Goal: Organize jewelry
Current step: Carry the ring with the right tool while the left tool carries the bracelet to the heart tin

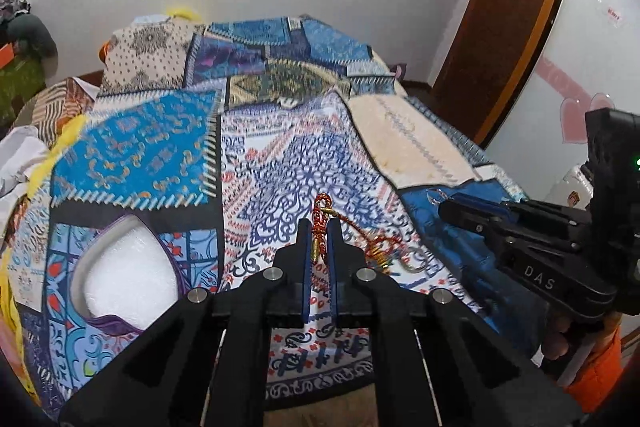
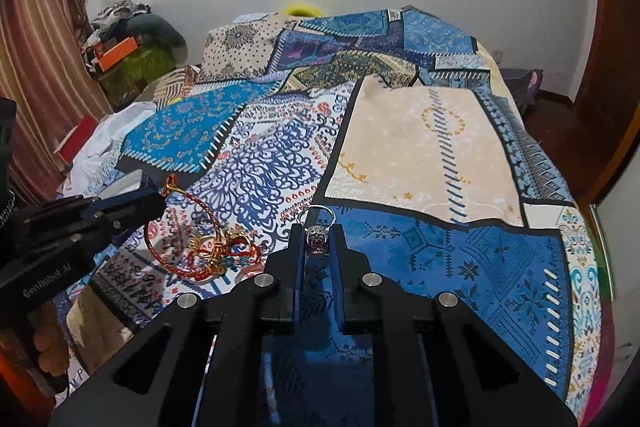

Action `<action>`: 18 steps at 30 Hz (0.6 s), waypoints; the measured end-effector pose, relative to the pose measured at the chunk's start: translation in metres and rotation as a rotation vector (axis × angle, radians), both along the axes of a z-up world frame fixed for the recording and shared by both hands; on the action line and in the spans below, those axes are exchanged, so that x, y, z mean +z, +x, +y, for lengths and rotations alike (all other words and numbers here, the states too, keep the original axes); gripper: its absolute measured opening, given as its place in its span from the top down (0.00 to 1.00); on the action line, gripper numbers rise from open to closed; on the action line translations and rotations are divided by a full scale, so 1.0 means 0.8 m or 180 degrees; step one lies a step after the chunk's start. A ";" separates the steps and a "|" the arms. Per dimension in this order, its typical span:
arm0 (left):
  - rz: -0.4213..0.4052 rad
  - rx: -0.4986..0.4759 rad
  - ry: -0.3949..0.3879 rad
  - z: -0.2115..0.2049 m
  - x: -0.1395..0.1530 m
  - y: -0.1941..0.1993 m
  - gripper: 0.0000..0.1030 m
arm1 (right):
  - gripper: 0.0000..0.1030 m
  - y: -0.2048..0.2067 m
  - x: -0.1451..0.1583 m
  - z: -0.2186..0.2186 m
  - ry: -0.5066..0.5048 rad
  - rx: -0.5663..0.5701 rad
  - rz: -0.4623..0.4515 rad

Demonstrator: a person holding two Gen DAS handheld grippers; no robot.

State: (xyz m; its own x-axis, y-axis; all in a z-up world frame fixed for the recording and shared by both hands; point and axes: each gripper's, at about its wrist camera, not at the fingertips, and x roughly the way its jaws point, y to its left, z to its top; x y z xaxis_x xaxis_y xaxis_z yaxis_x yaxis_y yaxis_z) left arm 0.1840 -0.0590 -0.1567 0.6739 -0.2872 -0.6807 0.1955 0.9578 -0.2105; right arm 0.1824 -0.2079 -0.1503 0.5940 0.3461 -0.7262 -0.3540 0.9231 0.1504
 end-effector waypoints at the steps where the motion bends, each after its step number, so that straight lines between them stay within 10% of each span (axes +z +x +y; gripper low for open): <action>1: -0.0037 0.0008 -0.0013 0.001 0.006 -0.004 0.95 | 0.90 -0.002 0.004 -0.001 0.0008 -0.0010 -0.0025; 18: -0.0438 0.0343 -0.0134 0.072 0.063 -0.056 0.95 | 0.90 -0.035 0.055 0.034 0.0113 0.0037 -0.0301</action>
